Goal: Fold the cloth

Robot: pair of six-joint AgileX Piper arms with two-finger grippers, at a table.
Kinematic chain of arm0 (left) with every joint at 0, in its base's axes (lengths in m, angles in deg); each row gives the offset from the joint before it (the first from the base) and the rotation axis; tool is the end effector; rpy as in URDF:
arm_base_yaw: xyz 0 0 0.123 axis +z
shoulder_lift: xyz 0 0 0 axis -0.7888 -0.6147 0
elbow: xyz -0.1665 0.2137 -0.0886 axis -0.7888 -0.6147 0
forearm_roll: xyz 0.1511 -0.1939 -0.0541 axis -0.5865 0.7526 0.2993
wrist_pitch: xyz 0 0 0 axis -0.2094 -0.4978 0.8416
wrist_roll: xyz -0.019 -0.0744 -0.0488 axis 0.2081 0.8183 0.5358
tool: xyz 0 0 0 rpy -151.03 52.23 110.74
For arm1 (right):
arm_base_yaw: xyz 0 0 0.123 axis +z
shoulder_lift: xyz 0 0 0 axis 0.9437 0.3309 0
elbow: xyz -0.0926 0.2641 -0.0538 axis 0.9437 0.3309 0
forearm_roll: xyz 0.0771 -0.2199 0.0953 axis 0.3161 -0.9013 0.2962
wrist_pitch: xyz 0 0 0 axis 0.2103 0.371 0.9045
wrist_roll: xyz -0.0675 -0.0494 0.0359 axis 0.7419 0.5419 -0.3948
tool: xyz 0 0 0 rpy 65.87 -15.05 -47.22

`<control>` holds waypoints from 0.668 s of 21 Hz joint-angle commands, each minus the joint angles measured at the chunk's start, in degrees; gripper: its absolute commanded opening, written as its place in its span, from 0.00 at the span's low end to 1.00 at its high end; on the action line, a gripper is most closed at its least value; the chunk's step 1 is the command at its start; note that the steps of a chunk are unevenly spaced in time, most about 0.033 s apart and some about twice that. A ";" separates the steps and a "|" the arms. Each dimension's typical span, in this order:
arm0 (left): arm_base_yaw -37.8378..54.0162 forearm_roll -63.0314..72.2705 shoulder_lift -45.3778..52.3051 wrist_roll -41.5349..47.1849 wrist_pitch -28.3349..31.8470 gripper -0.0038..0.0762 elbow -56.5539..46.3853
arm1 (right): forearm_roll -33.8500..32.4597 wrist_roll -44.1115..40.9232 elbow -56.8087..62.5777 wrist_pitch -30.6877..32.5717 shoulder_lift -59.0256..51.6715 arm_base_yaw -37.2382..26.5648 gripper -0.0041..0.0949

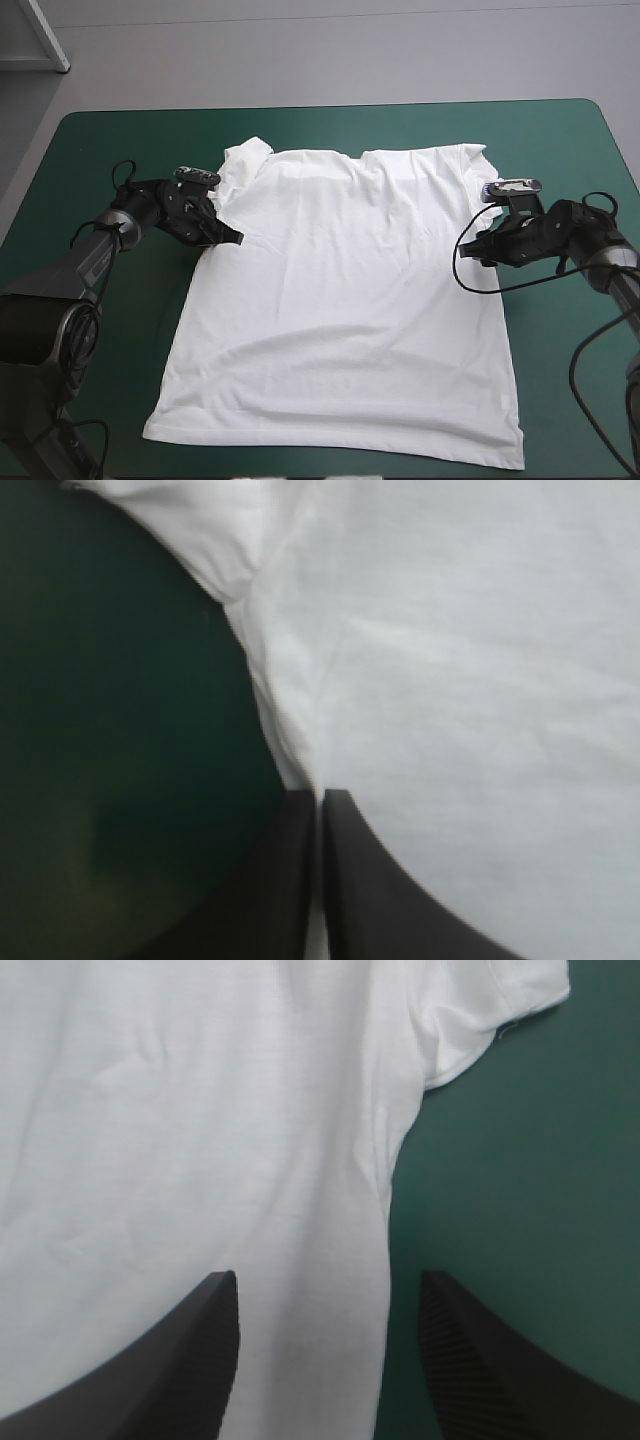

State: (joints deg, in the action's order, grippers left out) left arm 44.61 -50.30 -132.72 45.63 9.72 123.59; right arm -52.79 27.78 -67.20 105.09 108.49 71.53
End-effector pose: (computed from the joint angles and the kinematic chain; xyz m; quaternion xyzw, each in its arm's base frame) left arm 0.3855 -0.0621 0.2076 0.1631 0.9614 -0.0574 0.2141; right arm 0.3207 0.0220 0.2463 -0.0867 0.9567 0.0791 0.2663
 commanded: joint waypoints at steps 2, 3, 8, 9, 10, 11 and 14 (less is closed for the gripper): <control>-0.28 0.92 1.29 0.39 -0.61 0.07 0.73 | 0.78 0.60 -2.78 -2.31 4.53 0.04 0.55; -0.28 0.92 1.29 0.20 -0.61 0.07 0.73 | 0.78 0.60 -2.78 -2.31 6.15 0.04 0.53; -0.28 0.25 1.29 0.20 -0.22 0.07 0.73 | 1.00 1.81 -2.78 0.07 8.91 0.04 0.08; -0.28 0.43 1.40 0.20 0.73 0.07 0.73 | 1.22 2.31 -2.96 -0.04 8.31 0.04 0.04; -0.28 0.56 1.79 0.20 0.86 0.07 0.85 | 1.22 2.45 -3.28 0.07 7.98 0.04 0.04; -0.28 1.21 2.29 0.20 1.28 0.07 0.94 | 1.22 2.53 -3.84 0.07 6.88 0.04 0.04; -0.28 1.65 3.54 0.20 1.30 0.07 1.39 | 2.33 2.97 -5.99 -0.80 3.59 0.04 0.04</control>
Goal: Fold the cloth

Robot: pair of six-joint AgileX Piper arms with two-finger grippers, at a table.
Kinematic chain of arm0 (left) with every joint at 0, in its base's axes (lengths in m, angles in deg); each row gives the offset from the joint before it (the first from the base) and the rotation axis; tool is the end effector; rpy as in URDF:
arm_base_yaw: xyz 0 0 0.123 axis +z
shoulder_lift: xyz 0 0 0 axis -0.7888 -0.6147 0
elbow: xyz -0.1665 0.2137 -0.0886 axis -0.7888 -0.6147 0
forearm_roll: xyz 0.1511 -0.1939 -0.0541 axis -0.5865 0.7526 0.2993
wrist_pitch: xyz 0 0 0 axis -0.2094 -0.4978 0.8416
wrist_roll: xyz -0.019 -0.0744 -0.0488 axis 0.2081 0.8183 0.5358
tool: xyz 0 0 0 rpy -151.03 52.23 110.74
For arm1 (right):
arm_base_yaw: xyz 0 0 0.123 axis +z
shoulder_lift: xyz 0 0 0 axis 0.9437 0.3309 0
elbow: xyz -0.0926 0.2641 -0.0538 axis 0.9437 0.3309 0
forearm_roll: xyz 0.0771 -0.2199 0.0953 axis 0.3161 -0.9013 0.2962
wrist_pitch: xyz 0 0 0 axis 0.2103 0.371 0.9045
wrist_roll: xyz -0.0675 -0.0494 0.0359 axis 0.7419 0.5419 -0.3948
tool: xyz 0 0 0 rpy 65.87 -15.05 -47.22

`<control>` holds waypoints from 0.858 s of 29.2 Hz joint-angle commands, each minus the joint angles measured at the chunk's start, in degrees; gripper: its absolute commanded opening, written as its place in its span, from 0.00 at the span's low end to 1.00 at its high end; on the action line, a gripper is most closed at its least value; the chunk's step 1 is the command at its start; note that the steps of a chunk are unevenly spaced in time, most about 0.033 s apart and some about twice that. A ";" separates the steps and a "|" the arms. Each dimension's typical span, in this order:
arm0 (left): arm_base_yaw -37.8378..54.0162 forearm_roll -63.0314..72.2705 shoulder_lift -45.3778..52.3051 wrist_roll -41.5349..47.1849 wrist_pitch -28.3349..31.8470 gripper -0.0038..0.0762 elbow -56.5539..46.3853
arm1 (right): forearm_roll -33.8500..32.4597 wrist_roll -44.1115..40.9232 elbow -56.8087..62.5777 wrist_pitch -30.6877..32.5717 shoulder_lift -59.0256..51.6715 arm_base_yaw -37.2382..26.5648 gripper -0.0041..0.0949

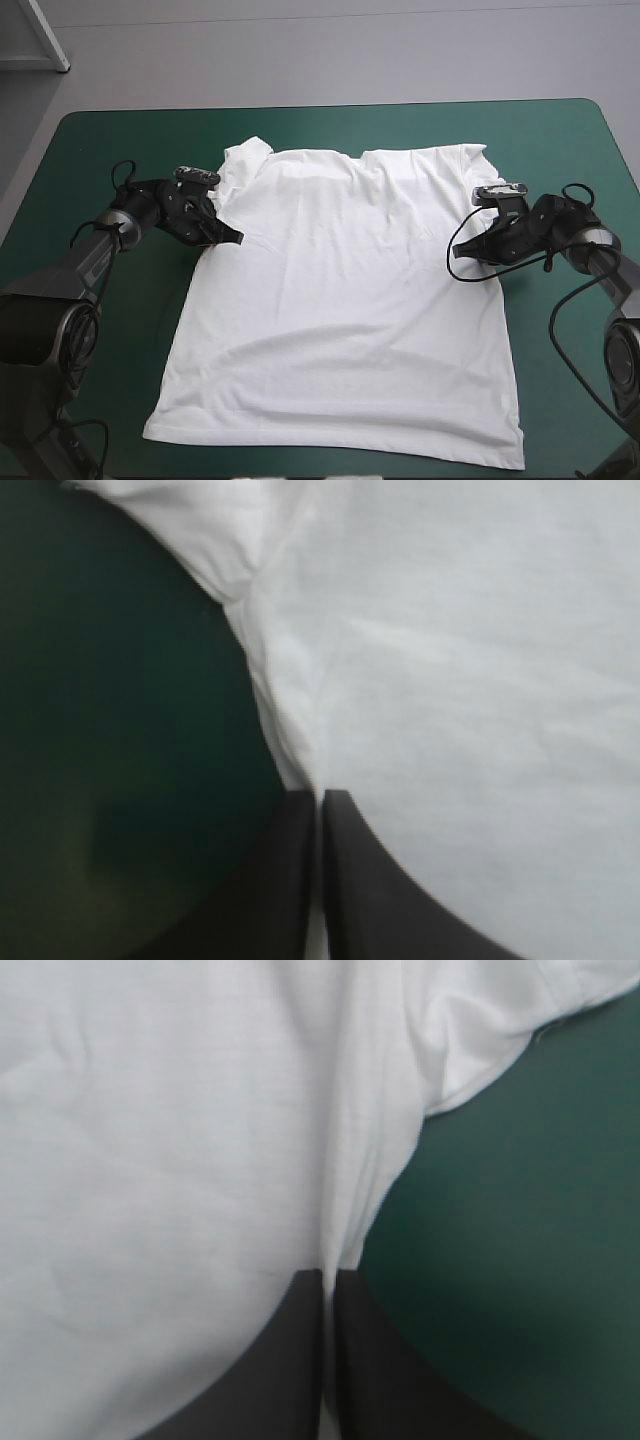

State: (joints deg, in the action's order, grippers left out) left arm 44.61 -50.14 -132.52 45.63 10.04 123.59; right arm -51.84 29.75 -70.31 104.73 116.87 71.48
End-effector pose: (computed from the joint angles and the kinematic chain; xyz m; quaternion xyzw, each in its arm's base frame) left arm 0.3857 -0.0622 0.2092 0.1619 0.9606 -0.0579 0.2186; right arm 0.3463 0.0228 0.2129 -0.0933 0.9658 0.0836 0.2272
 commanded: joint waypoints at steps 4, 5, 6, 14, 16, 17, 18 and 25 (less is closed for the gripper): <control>-0.28 1.38 5.48 0.20 0.59 0.07 3.88 | 1.49 1.16 -7.45 -0.35 -9.10 0.10 0.04; -0.28 1.38 6.03 0.32 0.59 0.07 4.62 | 1.49 1.16 -8.35 -0.06 -9.64 0.10 0.04; -0.28 1.48 6.73 0.45 0.59 0.07 5.51 | 1.49 1.16 -9.53 0.33 -10.01 0.10 0.04; -0.28 3.49 11.58 0.45 -0.96 0.07 16.07 | 1.62 1.16 -19.70 5.12 -11.71 0.10 0.04; -0.28 3.49 12.33 0.45 -1.81 0.07 18.46 | 1.62 1.16 -22.80 6.24 -12.02 0.10 0.04; -0.28 3.49 12.75 0.45 -2.08 0.07 19.72 | 1.62 1.16 -24.58 6.93 -12.15 0.10 0.04; -0.28 3.49 13.20 0.45 -2.50 0.07 20.91 | 1.62 1.16 -26.31 7.75 -12.26 0.10 0.04; -0.28 1.85 16.50 0.81 -3.06 0.07 27.42 | 1.38 1.16 -36.41 10.34 -15.36 0.10 0.04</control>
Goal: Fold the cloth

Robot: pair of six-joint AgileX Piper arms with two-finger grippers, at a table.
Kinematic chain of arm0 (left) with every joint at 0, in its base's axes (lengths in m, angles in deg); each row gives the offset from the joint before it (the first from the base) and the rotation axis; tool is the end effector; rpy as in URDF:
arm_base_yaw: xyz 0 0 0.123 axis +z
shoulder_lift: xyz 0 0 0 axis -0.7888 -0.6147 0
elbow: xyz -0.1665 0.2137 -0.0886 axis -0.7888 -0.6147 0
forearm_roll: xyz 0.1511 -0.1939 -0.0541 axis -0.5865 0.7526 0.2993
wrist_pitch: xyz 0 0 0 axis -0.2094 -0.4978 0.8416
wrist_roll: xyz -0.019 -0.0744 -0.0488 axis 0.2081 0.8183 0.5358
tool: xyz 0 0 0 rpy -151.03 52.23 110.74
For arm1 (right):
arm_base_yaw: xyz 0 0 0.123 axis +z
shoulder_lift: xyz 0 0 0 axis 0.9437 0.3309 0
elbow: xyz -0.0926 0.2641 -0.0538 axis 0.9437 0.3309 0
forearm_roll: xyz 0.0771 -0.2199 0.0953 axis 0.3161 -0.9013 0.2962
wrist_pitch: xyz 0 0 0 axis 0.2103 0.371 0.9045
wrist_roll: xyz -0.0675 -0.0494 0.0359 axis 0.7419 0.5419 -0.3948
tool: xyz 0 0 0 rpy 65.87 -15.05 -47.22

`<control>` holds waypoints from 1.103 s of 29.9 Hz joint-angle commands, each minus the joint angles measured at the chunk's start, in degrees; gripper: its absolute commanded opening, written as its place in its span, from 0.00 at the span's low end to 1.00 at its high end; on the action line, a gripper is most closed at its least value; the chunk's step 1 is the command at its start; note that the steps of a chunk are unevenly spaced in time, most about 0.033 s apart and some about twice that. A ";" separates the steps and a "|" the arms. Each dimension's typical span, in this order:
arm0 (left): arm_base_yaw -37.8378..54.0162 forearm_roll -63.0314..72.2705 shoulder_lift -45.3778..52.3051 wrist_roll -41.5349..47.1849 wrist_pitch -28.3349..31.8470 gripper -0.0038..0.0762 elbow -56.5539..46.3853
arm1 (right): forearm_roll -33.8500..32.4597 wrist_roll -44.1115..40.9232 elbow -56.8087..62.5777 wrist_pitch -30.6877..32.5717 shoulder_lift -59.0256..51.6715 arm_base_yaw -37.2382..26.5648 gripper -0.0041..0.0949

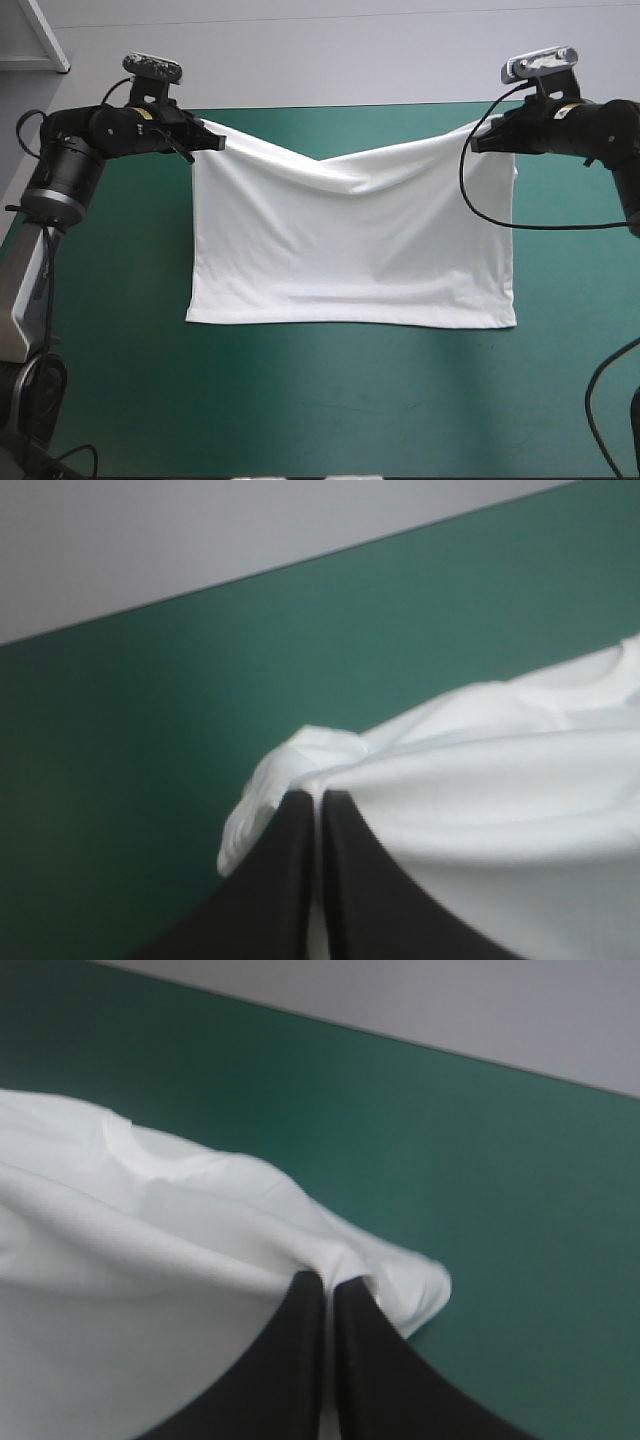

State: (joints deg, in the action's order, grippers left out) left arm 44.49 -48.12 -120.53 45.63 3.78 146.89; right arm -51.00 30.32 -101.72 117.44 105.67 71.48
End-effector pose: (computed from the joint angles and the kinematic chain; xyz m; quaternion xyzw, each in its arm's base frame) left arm 0.3731 -0.0651 0.4098 0.1695 0.8707 -0.0682 0.4567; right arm 0.3351 0.0285 0.4367 -0.1476 0.8653 0.0774 0.4727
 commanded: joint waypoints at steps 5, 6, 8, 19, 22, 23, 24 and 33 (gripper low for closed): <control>-0.15 -1.07 7.55 0.87 3.20 0.07 8.11 | 0.55 0.59 -9.95 -0.59 -7.01 0.10 0.04; -0.15 -1.07 8.18 0.87 3.32 0.07 8.90 | 0.55 0.59 -10.47 -0.60 -7.64 0.10 0.04; -0.15 -1.07 9.18 0.87 3.32 0.07 10.58 | 0.55 0.59 -10.97 -0.71 -8.85 0.10 0.04; -0.15 -0.43 4.65 2.71 3.66 0.07 19.74 | 0.55 0.27 -15.52 -2.87 -5.51 0.10 0.04; -0.15 -0.43 -0.33 2.84 1.50 0.07 25.96 | 0.55 -0.85 -21.56 -1.86 0.79 0.10 0.04; -0.15 -0.43 -2.42 2.95 0.50 0.07 28.56 | 0.67 -1.07 -24.47 -0.84 3.36 0.10 0.04; -0.15 -0.69 -4.58 3.12 -0.34 0.07 30.82 | 0.67 -1.36 -27.70 0.20 5.57 0.10 0.04; 1.44 -0.68 -14.13 5.00 -2.16 0.07 45.62 | 0.57 -2.85 -45.10 2.20 17.60 -0.02 0.04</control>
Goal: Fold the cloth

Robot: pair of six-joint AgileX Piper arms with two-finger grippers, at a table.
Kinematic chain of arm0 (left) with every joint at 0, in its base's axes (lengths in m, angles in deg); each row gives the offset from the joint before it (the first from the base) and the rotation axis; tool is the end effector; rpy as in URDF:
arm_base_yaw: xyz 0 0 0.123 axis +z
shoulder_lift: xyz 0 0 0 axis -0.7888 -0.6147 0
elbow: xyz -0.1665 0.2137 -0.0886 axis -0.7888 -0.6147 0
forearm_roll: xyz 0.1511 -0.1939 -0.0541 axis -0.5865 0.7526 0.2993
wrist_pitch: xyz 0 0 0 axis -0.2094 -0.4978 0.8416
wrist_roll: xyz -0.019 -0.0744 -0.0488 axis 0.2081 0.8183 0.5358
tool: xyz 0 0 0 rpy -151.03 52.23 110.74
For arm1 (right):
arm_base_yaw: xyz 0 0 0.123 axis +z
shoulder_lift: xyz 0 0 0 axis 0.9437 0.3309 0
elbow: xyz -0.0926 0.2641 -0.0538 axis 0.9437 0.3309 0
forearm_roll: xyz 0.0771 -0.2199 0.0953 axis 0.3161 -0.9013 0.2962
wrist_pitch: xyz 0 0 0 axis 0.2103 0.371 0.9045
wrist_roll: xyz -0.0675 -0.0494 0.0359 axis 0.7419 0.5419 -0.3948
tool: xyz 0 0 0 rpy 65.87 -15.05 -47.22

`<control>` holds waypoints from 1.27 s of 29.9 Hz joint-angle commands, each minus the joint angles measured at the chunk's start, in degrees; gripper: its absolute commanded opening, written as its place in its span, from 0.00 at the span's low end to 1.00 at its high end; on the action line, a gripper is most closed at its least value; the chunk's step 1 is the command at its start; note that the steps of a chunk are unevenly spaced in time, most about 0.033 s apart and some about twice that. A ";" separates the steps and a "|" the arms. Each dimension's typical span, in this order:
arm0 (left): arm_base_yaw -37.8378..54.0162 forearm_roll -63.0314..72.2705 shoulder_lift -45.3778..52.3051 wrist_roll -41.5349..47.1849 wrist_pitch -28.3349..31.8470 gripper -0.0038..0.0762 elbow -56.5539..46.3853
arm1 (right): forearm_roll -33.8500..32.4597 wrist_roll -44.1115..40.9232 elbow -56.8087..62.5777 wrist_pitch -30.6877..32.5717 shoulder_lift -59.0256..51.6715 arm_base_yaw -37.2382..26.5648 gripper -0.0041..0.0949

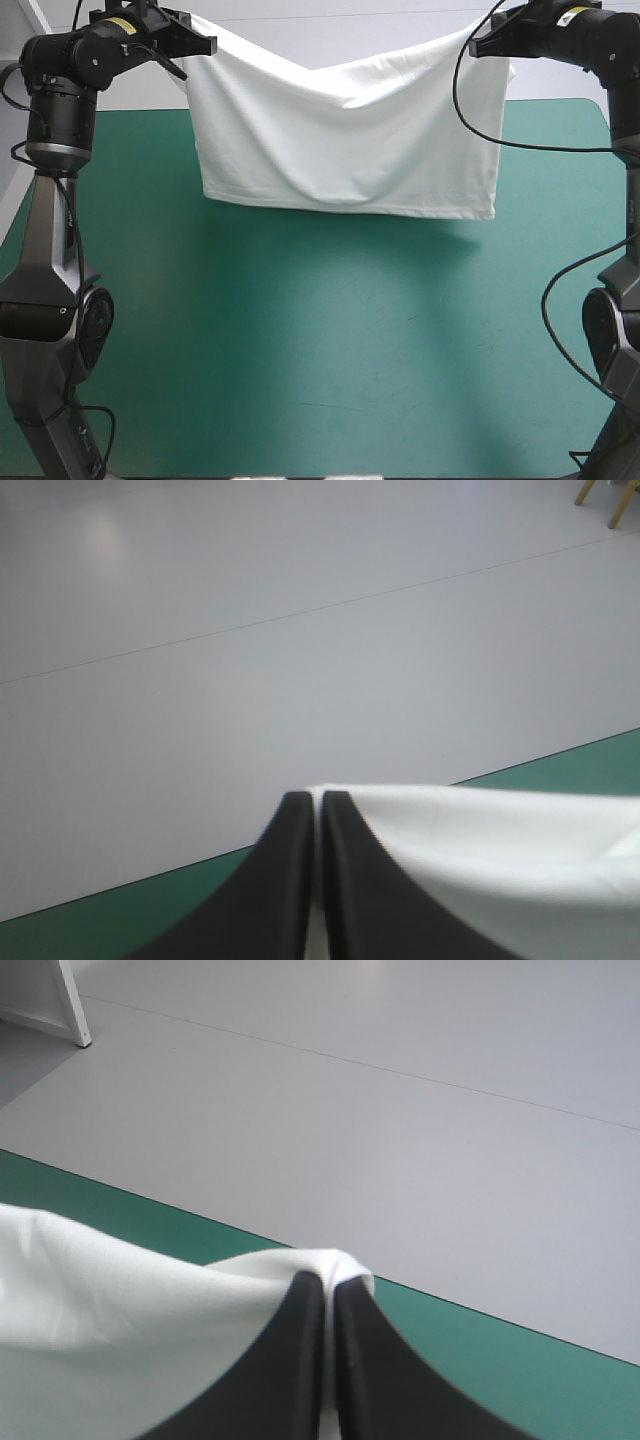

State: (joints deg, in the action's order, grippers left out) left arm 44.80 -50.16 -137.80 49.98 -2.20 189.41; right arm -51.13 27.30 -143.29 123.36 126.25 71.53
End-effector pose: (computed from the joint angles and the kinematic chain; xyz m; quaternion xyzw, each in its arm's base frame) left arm 0.4171 -0.0677 0.5040 0.1496 0.7863 -0.0628 0.5961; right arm 0.3990 0.0316 0.5112 -0.1528 0.7962 0.0744 0.5806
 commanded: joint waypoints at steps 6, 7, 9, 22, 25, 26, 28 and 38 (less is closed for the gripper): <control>3.10 0.60 3.52 0.80 -2.41 0.07 2.11 | -1.19 -0.03 -2.58 0.24 -2.99 -0.29 0.03; 3.10 -0.36 3.94 0.80 -2.66 0.07 1.03 | -0.89 -0.03 -1.90 1.01 -2.99 -0.56 0.03; 2.98 -1.04 5.07 1.32 -2.71 0.07 -2.57 | -0.91 -0.03 -0.12 2.05 -3.13 -0.64 0.03; 2.98 1.08 26.81 -5.33 12.27 0.07 -58.25 | 5.82 7.04 42.93 -4.07 -19.68 -1.12 0.03; 2.98 1.63 29.50 -6.96 11.95 0.07 -65.13 | 5.82 7.45 53.02 -5.73 -24.09 -1.24 0.03; 2.98 1.62 29.95 -6.96 11.55 0.07 -67.01 | 5.82 7.68 55.54 -6.19 -25.23 -1.24 0.03; 2.98 1.62 31.03 -6.96 10.89 0.07 -70.40 | 5.82 8.02 61.69 -7.18 -27.99 -1.24 0.03; 2.98 1.83 35.96 -7.79 11.27 0.07 -81.93 | 4.34 6.98 85.79 -12.07 -38.45 -1.24 0.03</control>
State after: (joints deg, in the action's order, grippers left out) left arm 47.86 -49.57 -105.29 42.25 6.48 107.94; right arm -47.52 34.59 -60.59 114.55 91.40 70.84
